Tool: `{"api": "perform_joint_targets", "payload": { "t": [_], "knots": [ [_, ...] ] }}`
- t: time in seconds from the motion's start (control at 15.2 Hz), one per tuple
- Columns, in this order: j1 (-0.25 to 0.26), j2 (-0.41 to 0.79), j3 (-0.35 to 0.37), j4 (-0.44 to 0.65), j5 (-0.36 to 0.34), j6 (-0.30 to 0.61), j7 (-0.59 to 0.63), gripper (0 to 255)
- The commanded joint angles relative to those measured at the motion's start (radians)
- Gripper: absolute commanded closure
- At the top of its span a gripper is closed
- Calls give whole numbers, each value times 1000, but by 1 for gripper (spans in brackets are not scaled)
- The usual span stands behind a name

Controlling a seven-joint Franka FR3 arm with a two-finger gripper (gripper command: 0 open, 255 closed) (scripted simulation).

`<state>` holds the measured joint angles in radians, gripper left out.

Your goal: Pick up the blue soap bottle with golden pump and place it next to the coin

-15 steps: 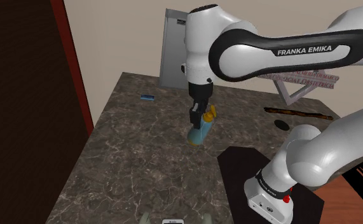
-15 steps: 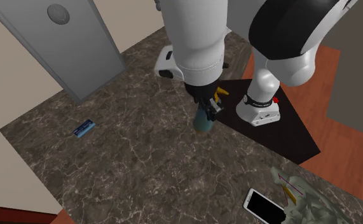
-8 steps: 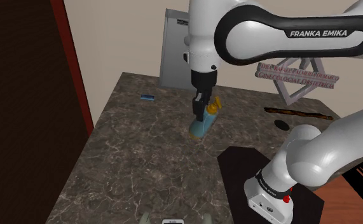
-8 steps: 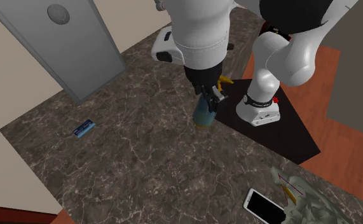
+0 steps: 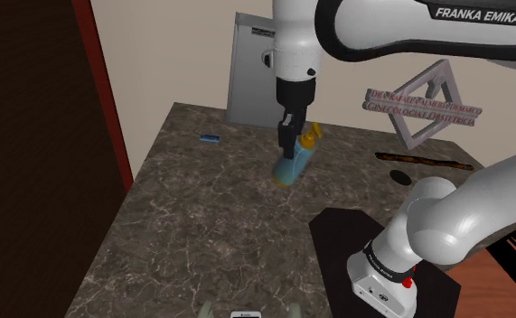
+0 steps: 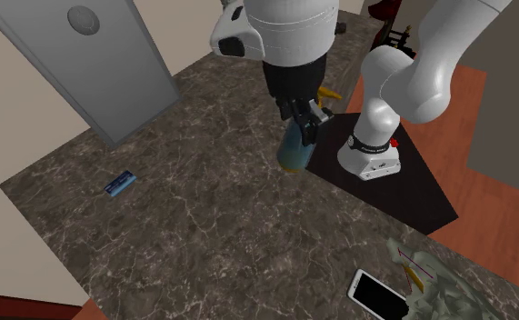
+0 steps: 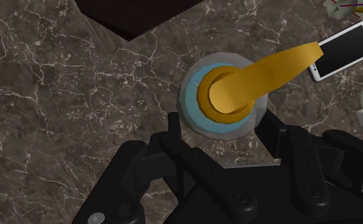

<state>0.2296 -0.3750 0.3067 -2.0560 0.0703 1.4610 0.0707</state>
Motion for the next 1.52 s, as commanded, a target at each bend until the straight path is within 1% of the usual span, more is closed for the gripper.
{"api": "perform_joint_targets", "payload": {
  "t": [0.0, 0.26, 0.53, 0.79, 1.12, 1.45],
  "knots": [
    [-1, 2, -2, 29, -2, -27, -1, 255],
    [-3, 9, -4, 78, -4, -70, 0, 255],
    [-22, -97, -74, -19, -28, -78, -96, 255],
    [-42, -190, -147, -99, -70, -89, -190, 255],
    [-72, -285, -243, -175, -141, -103, -306, 255],
    [-108, -357, -343, -224, -228, -112, -424, 255]
  ]
}}
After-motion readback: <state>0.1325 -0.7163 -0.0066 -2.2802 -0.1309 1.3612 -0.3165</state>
